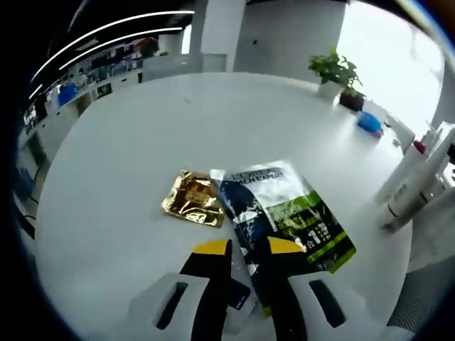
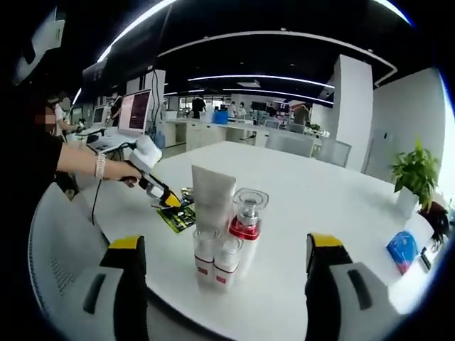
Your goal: Arrange the skincare products in the storage area until every visible bottle or jar stands upright without overlapping.
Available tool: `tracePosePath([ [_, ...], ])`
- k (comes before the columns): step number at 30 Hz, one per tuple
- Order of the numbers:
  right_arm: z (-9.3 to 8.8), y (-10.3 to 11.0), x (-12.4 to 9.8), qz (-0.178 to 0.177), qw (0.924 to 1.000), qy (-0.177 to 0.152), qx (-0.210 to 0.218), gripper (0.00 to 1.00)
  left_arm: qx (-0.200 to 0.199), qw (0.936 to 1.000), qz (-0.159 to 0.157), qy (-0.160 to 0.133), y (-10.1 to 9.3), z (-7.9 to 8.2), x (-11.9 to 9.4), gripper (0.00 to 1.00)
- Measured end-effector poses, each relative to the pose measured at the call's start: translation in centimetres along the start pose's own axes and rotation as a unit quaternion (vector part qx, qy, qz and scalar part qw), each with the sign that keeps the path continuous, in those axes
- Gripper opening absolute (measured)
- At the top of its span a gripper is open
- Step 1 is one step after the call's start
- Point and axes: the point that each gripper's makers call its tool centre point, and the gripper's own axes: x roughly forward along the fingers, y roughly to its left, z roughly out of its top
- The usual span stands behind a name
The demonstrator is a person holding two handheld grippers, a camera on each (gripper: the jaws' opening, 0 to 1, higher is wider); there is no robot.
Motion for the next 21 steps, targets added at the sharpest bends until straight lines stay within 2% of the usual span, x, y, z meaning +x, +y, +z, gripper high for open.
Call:
tracePosePath([
  [2, 0.6, 0.6, 0.2, 0.009, 0.9999, -0.004, -0.003, 0.88, 0.008, 1.0, 0.002, 0.005, 0.0, -0.1, 0.0, 0.02],
  [3, 0.7, 1.0, 0.3, 0.016, 0.9999, 0.0, -0.004, 0.87, 0.018, 0.9997, 0.014, 0.011, 0.3, -0.2, -0.1, 0.0],
  [7, 0.7, 2.3, 0.6, 0.037, 0.9993, 0.005, -0.004, 0.76, 0.021, 0.9996, 0.01, 0.015, 0.2, -0.1, -0.2, 0.0],
  [13, 1.3, 4.0, 0.7, 0.07, 0.9971, -0.004, 0.029, 0.56, 0.026, 0.9993, 0.017, 0.02, 0.3, -0.1, -0.4, 0.0],
  [15, 1.4, 4.9, 0.9, 0.088, 0.9953, -0.003, 0.038, 0.48, 0.026, 0.9993, 0.019, 0.021, 0.4, -0.3, -0.6, 0.0],
  [19, 1.0, 6.3, 1.8, 0.113, 0.9923, 0.005, 0.049, 0.4, 0.024, 0.9991, 0.023, 0.024, 0.5, -0.6, -1.2, 0.0],
  [21, 0.5, 7.5, 2.4, 0.136, 0.9882, 0.018, 0.068, 0.36, 0.022, 0.9992, 0.023, 0.022, 0.2, -0.9, -1.7, 0.0],
])
